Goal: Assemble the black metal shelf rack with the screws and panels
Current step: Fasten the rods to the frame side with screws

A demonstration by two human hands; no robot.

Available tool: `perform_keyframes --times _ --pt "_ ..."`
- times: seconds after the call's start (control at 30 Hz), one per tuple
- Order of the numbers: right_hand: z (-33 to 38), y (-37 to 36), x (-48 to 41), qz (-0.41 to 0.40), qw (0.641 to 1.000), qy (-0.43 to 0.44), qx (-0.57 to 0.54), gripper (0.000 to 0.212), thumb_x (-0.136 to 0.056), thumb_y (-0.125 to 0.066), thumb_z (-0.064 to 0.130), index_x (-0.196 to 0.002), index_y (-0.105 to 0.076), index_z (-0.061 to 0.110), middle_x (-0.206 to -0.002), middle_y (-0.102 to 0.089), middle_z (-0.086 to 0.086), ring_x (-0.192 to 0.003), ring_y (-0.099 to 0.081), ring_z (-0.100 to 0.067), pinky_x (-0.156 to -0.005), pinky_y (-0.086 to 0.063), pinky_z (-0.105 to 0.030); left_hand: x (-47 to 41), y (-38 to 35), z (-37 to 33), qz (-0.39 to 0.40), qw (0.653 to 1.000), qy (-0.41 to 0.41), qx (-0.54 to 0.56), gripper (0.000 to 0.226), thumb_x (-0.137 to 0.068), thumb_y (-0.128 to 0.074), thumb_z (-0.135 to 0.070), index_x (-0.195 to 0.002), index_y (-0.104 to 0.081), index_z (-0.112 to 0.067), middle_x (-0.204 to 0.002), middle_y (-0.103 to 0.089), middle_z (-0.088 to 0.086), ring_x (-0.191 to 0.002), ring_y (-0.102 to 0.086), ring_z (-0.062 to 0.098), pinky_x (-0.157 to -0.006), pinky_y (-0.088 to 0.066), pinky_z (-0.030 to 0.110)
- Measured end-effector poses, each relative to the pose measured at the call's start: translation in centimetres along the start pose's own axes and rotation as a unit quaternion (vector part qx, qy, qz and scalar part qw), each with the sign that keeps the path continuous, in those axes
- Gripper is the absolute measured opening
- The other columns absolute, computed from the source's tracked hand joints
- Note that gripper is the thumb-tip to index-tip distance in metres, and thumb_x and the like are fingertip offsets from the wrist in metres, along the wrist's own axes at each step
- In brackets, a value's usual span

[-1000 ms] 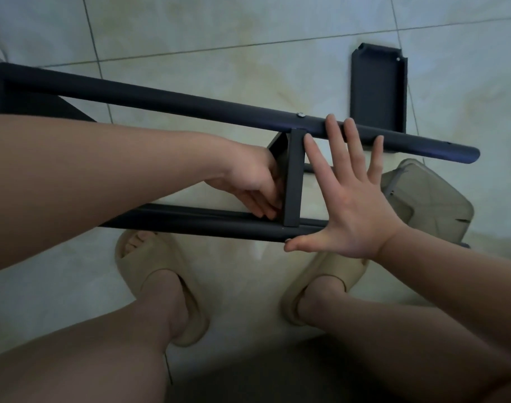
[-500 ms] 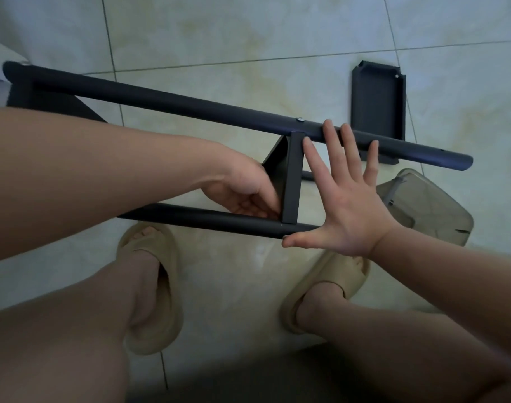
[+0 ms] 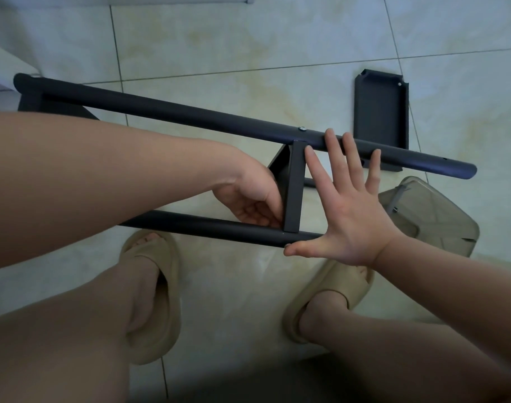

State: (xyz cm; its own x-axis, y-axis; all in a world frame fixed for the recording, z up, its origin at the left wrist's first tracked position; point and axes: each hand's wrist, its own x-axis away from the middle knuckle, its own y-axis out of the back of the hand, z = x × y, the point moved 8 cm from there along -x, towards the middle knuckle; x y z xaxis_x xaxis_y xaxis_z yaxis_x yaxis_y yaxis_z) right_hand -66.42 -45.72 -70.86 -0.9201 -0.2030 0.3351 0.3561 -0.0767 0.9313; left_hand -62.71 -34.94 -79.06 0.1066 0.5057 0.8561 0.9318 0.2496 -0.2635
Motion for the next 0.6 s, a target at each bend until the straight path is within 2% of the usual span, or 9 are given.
perform_keyframes --times 0.13,0.4,0.5,0.6 --pt "0.03 0.02 -0.02 -0.002 1.000 0.000 0.002 0.141 -0.059 -0.036 0.104 -0.164 0.000 0.018 -0.169 0.015 -0.013 -0.154 0.020 -0.036 -0.116 0.010 -0.073 -0.08 0.21 -0.28 0.005 1.000 0.001 0.006 0.008 -0.089 -0.066 -0.006 -0.087 -0.072 -0.012 -0.076 -0.070 0.000 -0.067 -0.059 0.009 -0.073 -0.049 0.022" --pt "0.09 0.07 -0.03 -0.004 1.000 0.001 0.003 0.140 -0.059 -0.037 0.104 -0.164 -0.001 0.017 -0.169 0.015 -0.013 -0.155 0.020 -0.036 -0.116 0.010 -0.072 -0.03 0.30 0.20 0.016 1.000 0.020 -0.015 0.006 -0.091 -0.067 -0.016 -0.088 -0.072 -0.018 -0.079 -0.071 -0.004 -0.065 -0.061 0.008 -0.068 -0.049 0.022" --pt "0.09 0.06 -0.04 -0.004 1.000 0.000 0.003 0.141 -0.059 -0.037 0.104 -0.164 -0.001 0.017 -0.169 0.015 -0.013 -0.154 0.020 -0.036 -0.116 0.010 -0.072 -0.25 0.38 0.06 0.014 1.000 0.022 -0.018 0.006 -0.091 -0.066 -0.013 -0.089 -0.071 -0.016 -0.076 -0.071 -0.004 -0.061 -0.062 0.007 -0.064 -0.049 0.020" --pt "0.08 0.04 -0.06 -0.004 1.000 0.000 0.004 0.141 -0.059 -0.037 0.104 -0.164 -0.001 0.017 -0.169 0.015 -0.013 -0.154 0.020 -0.036 -0.116 0.010 -0.073 -0.33 0.31 -0.13 0.022 0.999 0.021 -0.014 0.008 -0.090 -0.066 -0.009 -0.088 -0.072 -0.014 -0.077 -0.071 -0.002 -0.063 -0.062 0.008 -0.068 -0.049 0.020"
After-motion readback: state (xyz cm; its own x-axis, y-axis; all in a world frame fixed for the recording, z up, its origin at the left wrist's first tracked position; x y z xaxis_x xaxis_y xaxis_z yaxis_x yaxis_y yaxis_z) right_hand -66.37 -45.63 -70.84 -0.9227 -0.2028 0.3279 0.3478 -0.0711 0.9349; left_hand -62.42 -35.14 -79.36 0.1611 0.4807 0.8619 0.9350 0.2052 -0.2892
